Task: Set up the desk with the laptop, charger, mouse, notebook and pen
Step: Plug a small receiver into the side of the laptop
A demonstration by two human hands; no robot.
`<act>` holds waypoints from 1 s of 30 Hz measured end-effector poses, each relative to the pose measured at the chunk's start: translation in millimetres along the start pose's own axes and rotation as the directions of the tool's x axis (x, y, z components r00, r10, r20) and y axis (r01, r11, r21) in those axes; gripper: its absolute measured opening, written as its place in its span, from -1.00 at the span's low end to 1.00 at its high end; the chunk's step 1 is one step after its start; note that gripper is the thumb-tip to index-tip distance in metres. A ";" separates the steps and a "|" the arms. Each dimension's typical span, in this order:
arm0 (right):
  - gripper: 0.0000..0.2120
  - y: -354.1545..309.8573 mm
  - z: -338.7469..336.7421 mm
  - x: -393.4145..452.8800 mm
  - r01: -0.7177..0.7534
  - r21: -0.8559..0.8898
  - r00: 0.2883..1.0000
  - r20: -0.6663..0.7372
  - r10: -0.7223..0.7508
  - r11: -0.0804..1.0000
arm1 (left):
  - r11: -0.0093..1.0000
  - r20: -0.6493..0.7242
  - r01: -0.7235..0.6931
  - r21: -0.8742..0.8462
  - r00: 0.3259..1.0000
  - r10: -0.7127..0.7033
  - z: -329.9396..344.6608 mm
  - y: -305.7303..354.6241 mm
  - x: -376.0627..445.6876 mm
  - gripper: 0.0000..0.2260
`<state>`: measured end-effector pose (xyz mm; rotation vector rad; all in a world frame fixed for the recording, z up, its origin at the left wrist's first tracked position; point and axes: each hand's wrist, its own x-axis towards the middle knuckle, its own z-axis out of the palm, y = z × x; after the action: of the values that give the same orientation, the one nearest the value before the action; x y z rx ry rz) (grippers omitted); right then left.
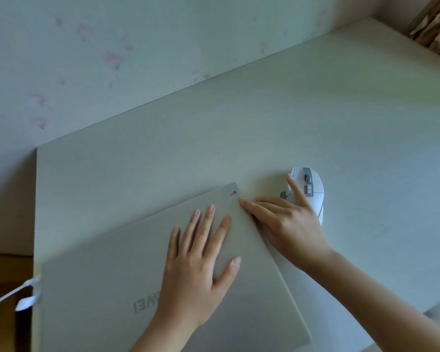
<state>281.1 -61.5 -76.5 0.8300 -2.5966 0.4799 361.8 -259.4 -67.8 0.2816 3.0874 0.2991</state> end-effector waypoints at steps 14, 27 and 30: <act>-0.67 11.0 -6.5 14.3 -0.124 0.101 0.992 0.043 0.120 0.987 | 1.000 -0.003 -0.018 0.009 1.000 0.018 0.1 0.7 1.1 -0.44; -0.88 -15.3 -29.8 -2.9 -0.609 0.741 0.728 0.381 0.570 0.282 | 0.996 0.040 -0.028 0.080 0.999 0.025 -10.5 -2.4 12.5 -0.48; -0.88 -1.5 -32.0 -1.4 -0.601 0.712 0.761 0.372 0.531 0.363 | 0.987 0.050 -0.071 0.142 0.997 0.064 -15.3 -2.5 31.5 -0.48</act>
<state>290.8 -48.4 -48.9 0.0537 -2.6124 1.9965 329.6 -259.0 -53.6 0.3919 3.0631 0.0707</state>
